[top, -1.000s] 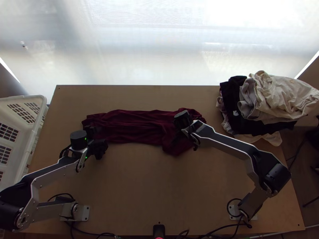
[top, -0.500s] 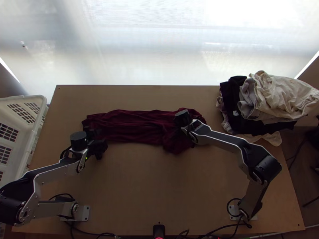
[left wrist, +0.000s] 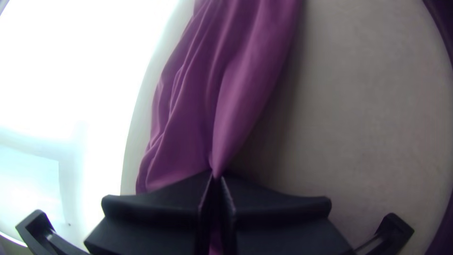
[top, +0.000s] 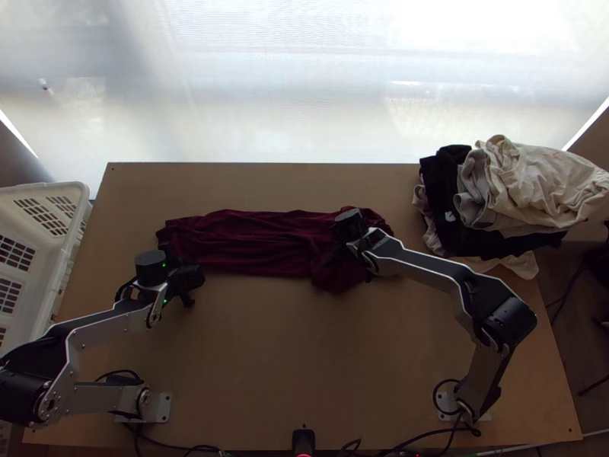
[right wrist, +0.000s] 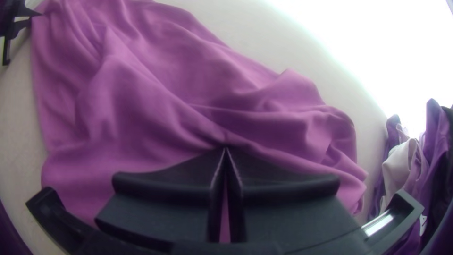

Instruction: Fold the t-shirt

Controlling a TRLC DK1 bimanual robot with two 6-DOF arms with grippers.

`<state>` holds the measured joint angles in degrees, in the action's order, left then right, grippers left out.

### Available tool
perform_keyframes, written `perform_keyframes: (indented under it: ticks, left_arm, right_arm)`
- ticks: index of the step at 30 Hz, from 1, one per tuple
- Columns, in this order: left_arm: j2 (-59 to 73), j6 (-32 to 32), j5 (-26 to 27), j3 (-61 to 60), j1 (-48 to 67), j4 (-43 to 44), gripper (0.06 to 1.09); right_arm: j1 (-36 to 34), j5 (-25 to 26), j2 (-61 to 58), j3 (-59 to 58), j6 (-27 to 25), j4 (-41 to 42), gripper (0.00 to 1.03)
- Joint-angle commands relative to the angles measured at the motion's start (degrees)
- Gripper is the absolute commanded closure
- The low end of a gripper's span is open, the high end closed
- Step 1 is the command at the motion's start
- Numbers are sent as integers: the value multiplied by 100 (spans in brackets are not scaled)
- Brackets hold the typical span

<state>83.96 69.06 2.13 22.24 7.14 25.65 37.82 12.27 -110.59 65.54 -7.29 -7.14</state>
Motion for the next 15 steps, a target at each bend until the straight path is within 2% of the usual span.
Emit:
perform_keyframes:
  ticks: [1,5,12,15]
  left_arm:
    - [-847,126,51,35,183,72,100]
    - [-1427,336,59,70,675,72,100]
    - [-1374,354,51,219,974,63,100]
    - [-1444,750,200,114,1141,81,100]
  right_arm:
    - [67,-85,116,-50,26,-165,100]
    - [85,-111,186,-24,26,-200,100]
    - [76,-111,353,-59,35,-271,100]
    - [6,-102,529,-120,8,-332,100]
